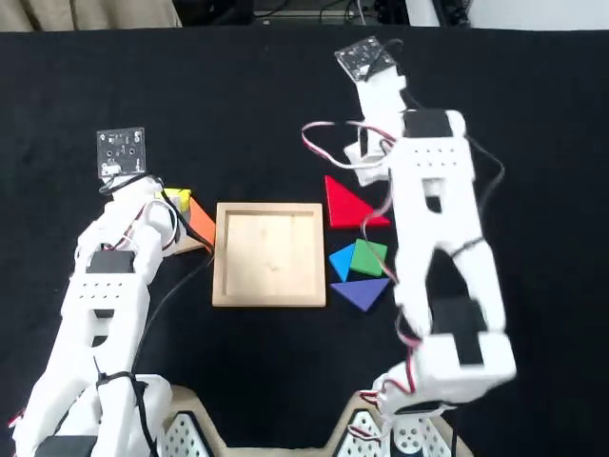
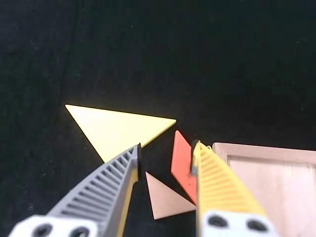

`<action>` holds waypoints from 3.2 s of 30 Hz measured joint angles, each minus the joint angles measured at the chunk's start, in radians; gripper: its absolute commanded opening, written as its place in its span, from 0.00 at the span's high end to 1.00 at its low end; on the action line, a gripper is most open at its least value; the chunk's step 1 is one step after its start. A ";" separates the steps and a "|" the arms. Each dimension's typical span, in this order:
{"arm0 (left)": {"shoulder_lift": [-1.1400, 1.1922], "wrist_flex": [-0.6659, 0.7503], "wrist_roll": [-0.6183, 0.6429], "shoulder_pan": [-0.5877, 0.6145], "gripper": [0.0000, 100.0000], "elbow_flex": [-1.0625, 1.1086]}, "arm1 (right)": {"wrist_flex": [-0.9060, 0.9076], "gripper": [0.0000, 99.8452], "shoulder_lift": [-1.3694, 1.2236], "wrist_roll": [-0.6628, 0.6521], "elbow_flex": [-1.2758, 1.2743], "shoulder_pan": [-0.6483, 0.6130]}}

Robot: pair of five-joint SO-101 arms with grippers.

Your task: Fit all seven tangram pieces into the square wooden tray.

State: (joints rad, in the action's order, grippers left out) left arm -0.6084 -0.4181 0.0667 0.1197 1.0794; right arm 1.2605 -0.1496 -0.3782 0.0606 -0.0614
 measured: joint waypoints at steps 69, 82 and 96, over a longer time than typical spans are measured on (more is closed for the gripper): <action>0.147 0.157 0.000 0.044 0.82 0.014 | 0.078 0.90 -0.408 -0.353 0.044 -0.098; 0.147 0.157 0.000 0.044 0.82 0.014 | 0.091 0.80 -0.408 -0.344 0.048 -0.106; 0.147 0.157 0.000 0.074 0.82 0.014 | 0.130 0.68 -0.341 -0.132 0.049 -0.170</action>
State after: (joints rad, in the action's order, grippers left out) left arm -0.4611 -0.2616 0.0667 0.1933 1.0932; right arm 1.3909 -0.4902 -0.5102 0.1097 -0.2317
